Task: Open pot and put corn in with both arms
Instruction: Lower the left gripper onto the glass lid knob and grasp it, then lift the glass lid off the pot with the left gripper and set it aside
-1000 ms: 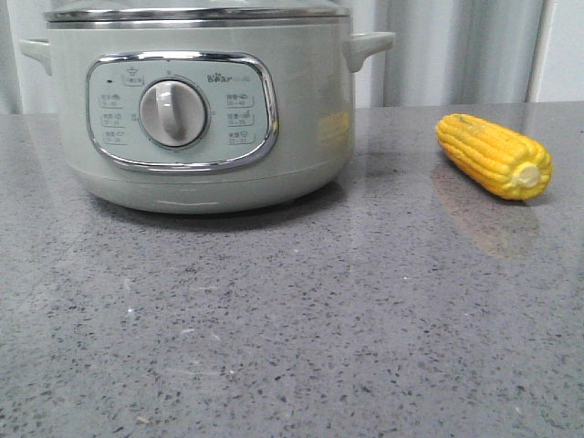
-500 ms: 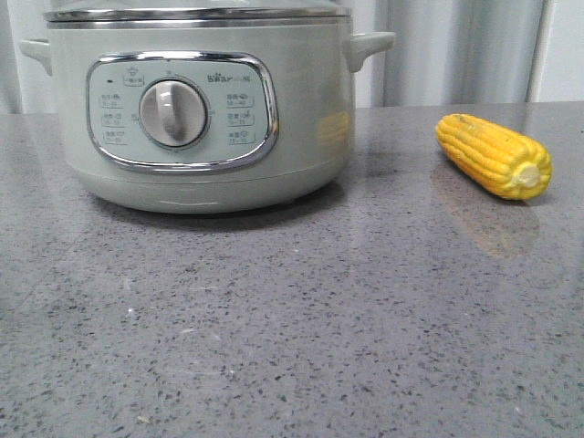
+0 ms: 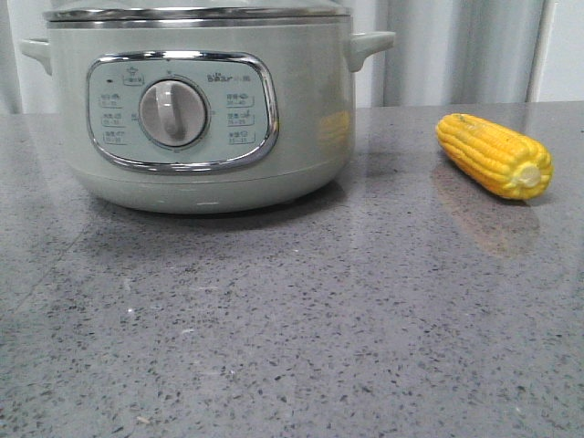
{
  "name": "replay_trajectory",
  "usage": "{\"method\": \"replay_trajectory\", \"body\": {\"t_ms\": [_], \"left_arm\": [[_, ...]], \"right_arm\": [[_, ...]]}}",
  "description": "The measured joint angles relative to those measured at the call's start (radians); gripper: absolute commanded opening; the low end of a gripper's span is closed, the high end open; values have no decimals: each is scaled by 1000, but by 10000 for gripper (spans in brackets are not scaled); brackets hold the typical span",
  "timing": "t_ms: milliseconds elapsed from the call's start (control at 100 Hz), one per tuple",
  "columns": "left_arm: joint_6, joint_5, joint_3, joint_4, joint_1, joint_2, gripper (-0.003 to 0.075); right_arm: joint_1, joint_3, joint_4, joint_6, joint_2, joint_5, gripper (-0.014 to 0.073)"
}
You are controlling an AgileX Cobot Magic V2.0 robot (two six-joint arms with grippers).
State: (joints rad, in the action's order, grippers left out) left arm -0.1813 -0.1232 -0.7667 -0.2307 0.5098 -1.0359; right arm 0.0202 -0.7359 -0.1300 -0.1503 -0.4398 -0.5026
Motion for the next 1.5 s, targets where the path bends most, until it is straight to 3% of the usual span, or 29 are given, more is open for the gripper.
{"method": "replay_trajectory", "body": {"t_ms": [370,710,830,1070,1170,1320,1500], "left_arm": [[-79,-156,-202,0,2,-339,557],[-130,-169,-266,-2,2,-484,539],[-132,-179,-267,-11,16,-494,463],[-134,-193,-272,-26,33,-494,172],[-135,-193,-272,-26,33,-494,86],[-137,-190,-282,-26,33,-494,69],[-137,-95,-333,-32,33,-456,69]], "right_arm": [[0,0,0,0,0,0,531],[0,0,0,-2,0,0,531],[0,0,0,-2,0,-2,531],[0,0,0,-2,0,-8,531],[0,0,0,-2,0,-17,531],[0,0,0,-2,0,-27,531],[0,0,0,-2,0,-32,531]]}}
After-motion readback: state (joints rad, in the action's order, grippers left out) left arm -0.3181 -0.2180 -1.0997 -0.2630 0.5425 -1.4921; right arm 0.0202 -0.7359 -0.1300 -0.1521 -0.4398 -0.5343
